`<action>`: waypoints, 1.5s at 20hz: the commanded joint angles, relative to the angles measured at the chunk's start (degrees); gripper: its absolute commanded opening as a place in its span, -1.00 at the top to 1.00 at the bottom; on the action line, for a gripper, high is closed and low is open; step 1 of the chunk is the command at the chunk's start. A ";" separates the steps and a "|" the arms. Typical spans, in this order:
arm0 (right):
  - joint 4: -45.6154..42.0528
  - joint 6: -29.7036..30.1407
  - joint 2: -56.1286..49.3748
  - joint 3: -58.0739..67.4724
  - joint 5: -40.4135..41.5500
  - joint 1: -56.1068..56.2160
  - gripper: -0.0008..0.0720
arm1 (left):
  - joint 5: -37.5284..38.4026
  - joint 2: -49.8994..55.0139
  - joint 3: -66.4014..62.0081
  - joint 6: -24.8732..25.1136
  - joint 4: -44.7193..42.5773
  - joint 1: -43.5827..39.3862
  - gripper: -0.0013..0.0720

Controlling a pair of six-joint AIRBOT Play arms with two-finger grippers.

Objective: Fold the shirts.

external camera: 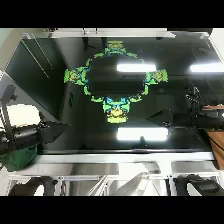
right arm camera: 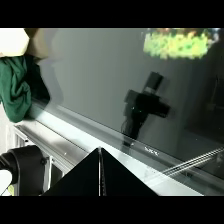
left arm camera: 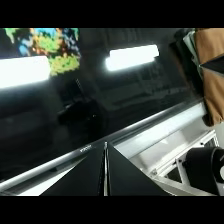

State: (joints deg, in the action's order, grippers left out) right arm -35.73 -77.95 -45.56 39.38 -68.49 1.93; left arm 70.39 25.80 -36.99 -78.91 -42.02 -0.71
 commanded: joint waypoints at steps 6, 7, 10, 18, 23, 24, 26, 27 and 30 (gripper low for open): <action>0.00 0.00 0.04 -0.02 -0.02 0.07 0.93 | -1.55 -0.09 -3.91 -0.42 -11.65 0.04 -0.07; 0.00 0.00 0.04 -0.02 -0.02 0.07 0.93 | -1.53 0.81 -7.02 -1.42 -19.34 0.04 -0.57; 0.00 0.00 0.04 -0.02 -0.02 0.07 0.93 | -1.42 6.19 -18.14 -11.91 -48.52 2.19 -1.00; 0.17 0.00 0.04 -0.02 0.20 0.07 0.93 | -2.23 28.94 -22.69 -20.81 -58.60 38.80 -0.94; 1.09 0.02 0.00 -0.02 3.17 0.07 0.93 | -10.91 41.42 -17.44 -12.13 -50.23 51.89 -0.94; 1.11 0.02 0.00 -0.02 3.19 0.07 0.93 | -12.92 43.43 -17.53 -10.40 -48.59 52.35 -0.93; 1.09 0.02 0.00 -0.02 3.17 0.07 0.93 | -15.02 47.50 -19.47 -9.38 -45.64 51.87 0.12; 1.11 0.02 0.00 -0.02 3.17 0.07 0.93 | -15.15 49.29 -21.05 -8.96 -44.65 50.99 0.30; 1.09 0.00 0.00 -0.02 3.15 0.07 0.93 | -13.97 52.92 -26.99 -4.79 -43.74 46.69 0.16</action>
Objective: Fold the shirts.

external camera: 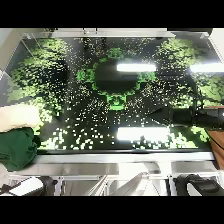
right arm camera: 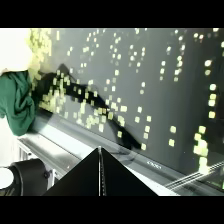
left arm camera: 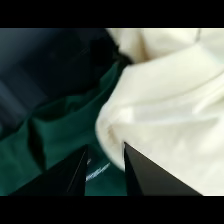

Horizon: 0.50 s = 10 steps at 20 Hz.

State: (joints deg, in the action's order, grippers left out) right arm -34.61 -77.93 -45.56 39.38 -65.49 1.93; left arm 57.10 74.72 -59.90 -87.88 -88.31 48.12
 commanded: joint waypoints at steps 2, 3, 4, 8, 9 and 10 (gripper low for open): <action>-0.02 -0.02 0.00 -0.02 0.13 0.07 0.93 | -0.48 4.28 -6.69 5.95 2.51 -4.90 -0.36; -0.02 0.00 0.00 -0.04 0.15 0.07 0.93 | -0.26 4.31 -7.61 7.08 2.51 -5.88 -0.76; -0.02 0.00 0.00 -0.02 0.15 0.07 0.93 | -0.20 4.28 -7.85 7.80 2.51 -6.56 -0.99; -0.02 0.00 0.00 -0.04 0.15 0.07 0.93 | 2.01 7.41 -7.69 9.53 2.43 -6.78 -0.94; 0.00 0.00 0.00 -0.02 0.15 0.07 0.93 | 2.14 8.76 -7.69 9.62 2.47 -6.78 -0.94; -0.02 0.00 0.00 -0.02 0.15 0.07 0.93 | 2.25 9.84 -7.69 9.64 2.67 -6.93 -0.94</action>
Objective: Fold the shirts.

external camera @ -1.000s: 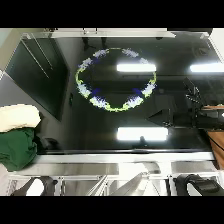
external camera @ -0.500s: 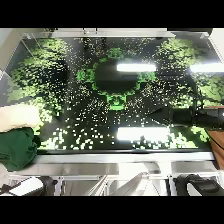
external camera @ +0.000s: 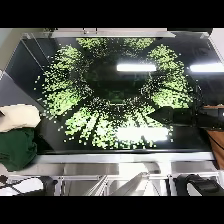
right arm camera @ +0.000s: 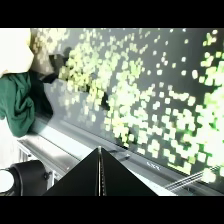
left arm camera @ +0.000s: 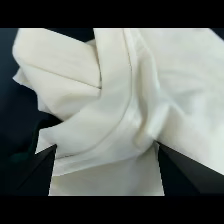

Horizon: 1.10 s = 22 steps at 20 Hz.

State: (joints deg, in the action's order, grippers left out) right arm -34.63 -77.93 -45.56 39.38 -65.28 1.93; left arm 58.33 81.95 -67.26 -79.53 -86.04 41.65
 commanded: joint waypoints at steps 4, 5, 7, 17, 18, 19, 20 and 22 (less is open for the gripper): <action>0.00 -0.02 0.00 -0.04 -0.07 0.07 0.93 | 2.29 3.85 -1.36 5.84 0.79 -3.93 0.95; 0.00 -0.02 0.00 -0.02 -0.04 0.07 0.93 | 4.04 3.72 -3.19 5.81 0.98 -5.62 0.95; 0.50 -0.02 0.00 -0.02 0.00 0.07 0.93 | 8.35 1.99 -8.61 6.36 6.03 -10.03 0.95; 4.92 1.01 0.20 0.04 -1.11 -0.20 0.93 | 12.55 -14.08 -39.80 7.39 37.35 -41.31 0.93; 5.11 1.68 0.33 0.04 -1.18 -0.59 0.93 | 12.70 -15.08 -40.13 6.21 36.92 -42.91 0.93; 5.33 1.70 0.57 0.04 -1.14 -1.31 0.93 | 12.74 -15.93 -39.58 4.63 35.74 -43.85 0.93; 5.31 1.70 1.01 0.26 -1.18 -2.36 0.93 | 12.81 -16.81 -37.97 3.23 35.45 -44.41 0.93; 5.38 3.26 2.16 0.94 -1.22 -4.92 0.93 | 14.29 -18.45 -33.59 3.02 35.63 -45.00 0.93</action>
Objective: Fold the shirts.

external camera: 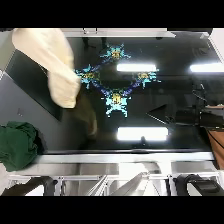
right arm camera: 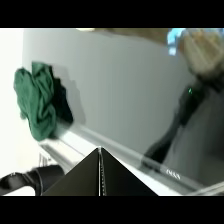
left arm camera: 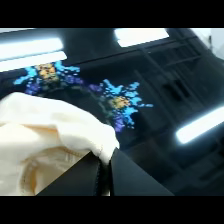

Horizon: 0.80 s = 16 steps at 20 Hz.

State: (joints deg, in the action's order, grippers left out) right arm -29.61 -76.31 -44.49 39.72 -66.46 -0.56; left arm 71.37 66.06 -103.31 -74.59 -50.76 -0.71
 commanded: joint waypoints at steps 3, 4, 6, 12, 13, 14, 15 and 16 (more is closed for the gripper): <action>0.31 2.67 2.73 1.11 -1.73 -6.47 0.26 | 3.91 -4.92 9.31 -1.95 -2.01 -2.47 0.92; 0.33 2.67 2.80 1.11 -2.32 -7.91 -0.27 | 4.13 -5.86 11.78 -1.99 -3.82 -1.97 0.26; 0.07 2.71 1.99 1.09 -2.60 -10.16 -0.36 | 4.11 -7.61 17.11 -2.89 -5.68 -0.28 -1.00; -0.15 10.51 -13.99 1.11 0.24 -11.04 -0.35 | 5.01 -10.80 36.11 -5.64 -7.65 6.86 -0.99; -0.15 12.44 -18.03 1.27 2.93 -11.02 -0.32 | 5.03 -11.15 40.26 -6.19 -7.63 7.28 -0.99; -0.15 14.38 -22.43 1.92 4.85 -11.02 -0.32 | 5.09 -11.13 43.98 -6.32 -7.54 7.32 -0.96; -0.13 16.61 -27.80 3.39 6.14 -10.93 -0.32 | 4.48 -11.08 47.95 -6.34 -7.54 7.15 -0.97; -0.13 17.40 -33.11 5.27 7.06 -10.75 -0.32 | 3.02 -11.06 51.56 -6.34 -7.58 6.67 -0.97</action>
State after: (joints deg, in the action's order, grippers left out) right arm -29.71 -63.94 -65.82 42.44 -63.35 -11.35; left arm 75.81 55.44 -61.84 -80.14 -58.11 5.56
